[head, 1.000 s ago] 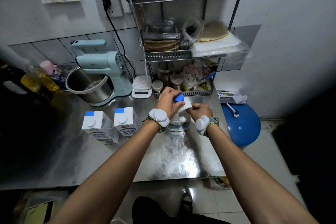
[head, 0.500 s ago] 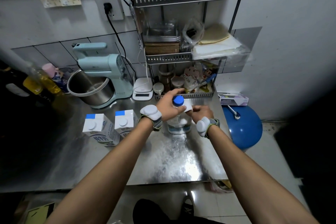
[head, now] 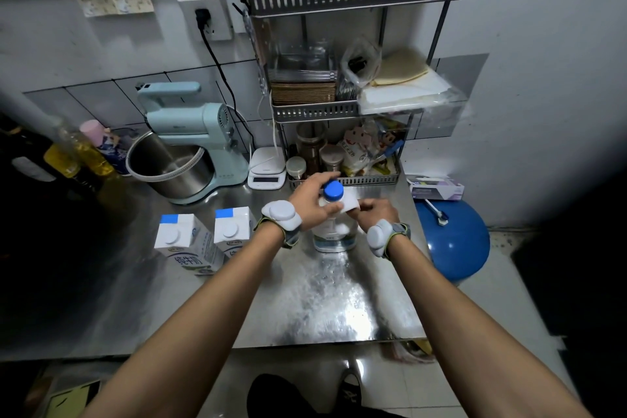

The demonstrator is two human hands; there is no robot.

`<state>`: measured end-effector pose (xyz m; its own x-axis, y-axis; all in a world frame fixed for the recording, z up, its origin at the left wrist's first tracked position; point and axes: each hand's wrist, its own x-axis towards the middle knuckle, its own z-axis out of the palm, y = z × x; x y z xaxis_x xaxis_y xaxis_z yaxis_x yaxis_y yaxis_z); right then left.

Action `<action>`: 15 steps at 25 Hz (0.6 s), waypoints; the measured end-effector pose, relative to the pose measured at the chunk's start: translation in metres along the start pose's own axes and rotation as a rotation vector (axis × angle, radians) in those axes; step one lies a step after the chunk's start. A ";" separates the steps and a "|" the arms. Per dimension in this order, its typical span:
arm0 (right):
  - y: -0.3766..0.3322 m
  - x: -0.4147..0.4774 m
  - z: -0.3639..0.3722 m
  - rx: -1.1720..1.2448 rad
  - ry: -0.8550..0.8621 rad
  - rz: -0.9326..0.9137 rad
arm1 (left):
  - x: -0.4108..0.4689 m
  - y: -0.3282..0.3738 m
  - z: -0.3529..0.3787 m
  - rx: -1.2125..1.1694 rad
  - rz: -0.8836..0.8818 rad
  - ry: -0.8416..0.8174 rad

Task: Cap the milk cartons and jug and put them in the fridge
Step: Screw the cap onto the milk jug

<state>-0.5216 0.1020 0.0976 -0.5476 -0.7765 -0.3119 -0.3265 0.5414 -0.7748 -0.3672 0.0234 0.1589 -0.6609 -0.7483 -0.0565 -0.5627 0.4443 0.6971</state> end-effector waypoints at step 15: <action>0.001 -0.001 0.001 0.034 0.018 0.011 | 0.003 0.011 0.009 -0.001 -0.107 0.120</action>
<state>-0.5208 0.1034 0.0966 -0.5648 -0.7643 -0.3112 -0.2936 0.5385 -0.7898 -0.3795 0.0302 0.1600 -0.5327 -0.8451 -0.0448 -0.6265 0.3582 0.6923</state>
